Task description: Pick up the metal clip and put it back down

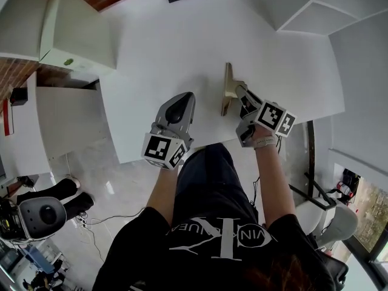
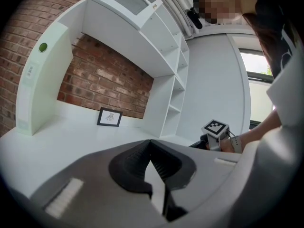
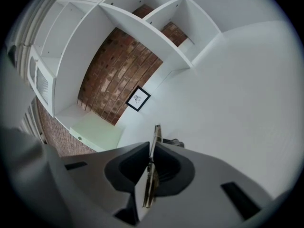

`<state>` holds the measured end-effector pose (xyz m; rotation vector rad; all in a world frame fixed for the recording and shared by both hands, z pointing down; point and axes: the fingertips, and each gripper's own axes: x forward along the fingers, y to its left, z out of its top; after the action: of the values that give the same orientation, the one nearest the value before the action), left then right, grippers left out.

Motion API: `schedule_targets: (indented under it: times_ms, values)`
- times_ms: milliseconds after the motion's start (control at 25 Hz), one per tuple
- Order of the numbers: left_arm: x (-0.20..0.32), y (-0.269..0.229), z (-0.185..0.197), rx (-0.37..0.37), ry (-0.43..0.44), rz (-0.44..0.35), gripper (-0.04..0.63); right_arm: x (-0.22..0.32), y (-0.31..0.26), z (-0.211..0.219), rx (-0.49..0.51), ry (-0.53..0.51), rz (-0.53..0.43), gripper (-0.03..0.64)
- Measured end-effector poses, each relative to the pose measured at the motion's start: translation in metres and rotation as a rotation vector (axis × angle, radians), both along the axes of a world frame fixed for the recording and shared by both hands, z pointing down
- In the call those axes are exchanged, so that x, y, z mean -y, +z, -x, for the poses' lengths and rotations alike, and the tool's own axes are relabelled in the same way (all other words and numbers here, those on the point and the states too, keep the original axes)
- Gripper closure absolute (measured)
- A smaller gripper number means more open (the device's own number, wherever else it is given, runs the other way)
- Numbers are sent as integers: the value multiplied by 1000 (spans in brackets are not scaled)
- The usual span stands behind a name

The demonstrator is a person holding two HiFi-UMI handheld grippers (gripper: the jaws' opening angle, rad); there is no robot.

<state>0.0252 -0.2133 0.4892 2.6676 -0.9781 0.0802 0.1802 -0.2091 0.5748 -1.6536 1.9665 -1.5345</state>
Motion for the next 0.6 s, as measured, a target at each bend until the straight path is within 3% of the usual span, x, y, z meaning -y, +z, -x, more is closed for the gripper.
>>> schedule_targets:
  times_ms: [600]
  values:
    - [-12,-11,13,-21,-56,6,584,-4,-27,-5,13,22,-88,588]
